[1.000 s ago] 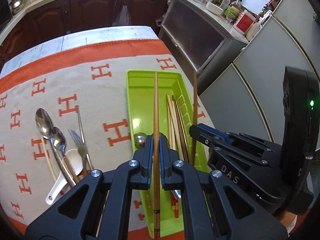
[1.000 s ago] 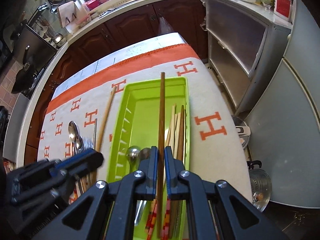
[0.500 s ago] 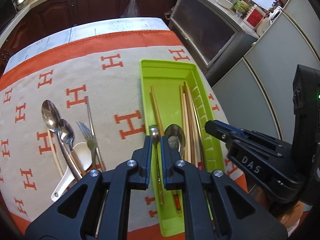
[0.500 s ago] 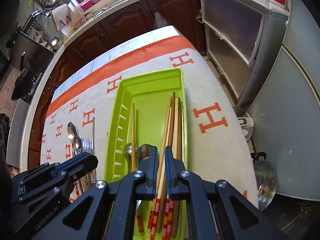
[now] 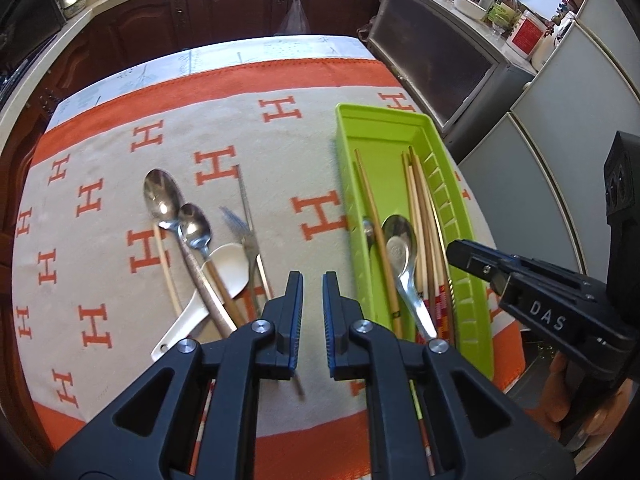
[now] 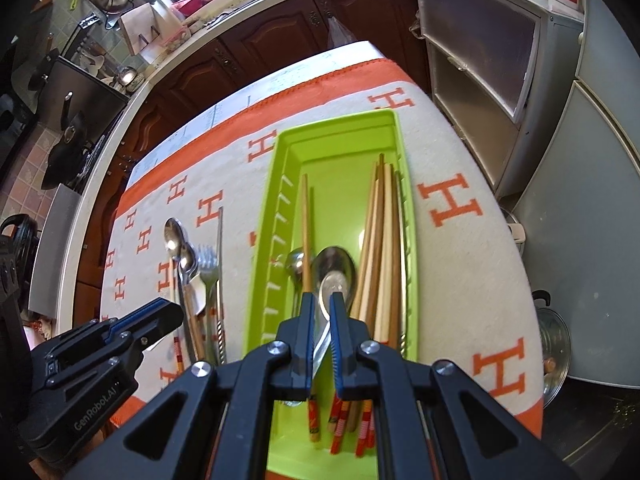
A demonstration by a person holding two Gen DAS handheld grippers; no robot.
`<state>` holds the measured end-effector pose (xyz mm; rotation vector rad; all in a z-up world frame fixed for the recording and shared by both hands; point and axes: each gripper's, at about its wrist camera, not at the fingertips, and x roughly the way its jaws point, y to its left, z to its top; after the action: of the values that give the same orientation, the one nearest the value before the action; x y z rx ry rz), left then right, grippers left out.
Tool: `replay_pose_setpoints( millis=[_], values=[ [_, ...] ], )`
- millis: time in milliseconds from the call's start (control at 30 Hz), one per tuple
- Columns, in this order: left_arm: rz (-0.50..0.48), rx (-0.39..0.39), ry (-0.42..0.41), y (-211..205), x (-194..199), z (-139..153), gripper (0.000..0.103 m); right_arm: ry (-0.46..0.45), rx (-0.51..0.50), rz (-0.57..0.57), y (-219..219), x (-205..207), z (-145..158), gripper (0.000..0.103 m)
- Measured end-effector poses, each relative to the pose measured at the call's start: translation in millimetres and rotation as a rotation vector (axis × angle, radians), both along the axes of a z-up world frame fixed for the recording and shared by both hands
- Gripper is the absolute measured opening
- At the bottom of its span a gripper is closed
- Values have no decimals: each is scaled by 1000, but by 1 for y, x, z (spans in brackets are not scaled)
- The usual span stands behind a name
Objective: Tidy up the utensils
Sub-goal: 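Move both open tools back over the remaining utensils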
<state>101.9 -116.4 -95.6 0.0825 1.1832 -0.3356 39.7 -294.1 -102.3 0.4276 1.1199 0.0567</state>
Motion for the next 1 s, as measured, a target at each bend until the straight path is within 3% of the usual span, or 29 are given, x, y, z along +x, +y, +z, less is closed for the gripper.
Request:
replay_pose_setpoints(
  millis=[500,667,1000],
  values=[
    [144,10,-15,85,-15,7,7,2,-1,80,43,-10,9,7],
    [202,6,-20,119,-13,6,7,9,3,125,66,-4,9,14],
    [276,-13,22,163,2,-14,7,32,47,226,110,24,0,14]
  ],
)
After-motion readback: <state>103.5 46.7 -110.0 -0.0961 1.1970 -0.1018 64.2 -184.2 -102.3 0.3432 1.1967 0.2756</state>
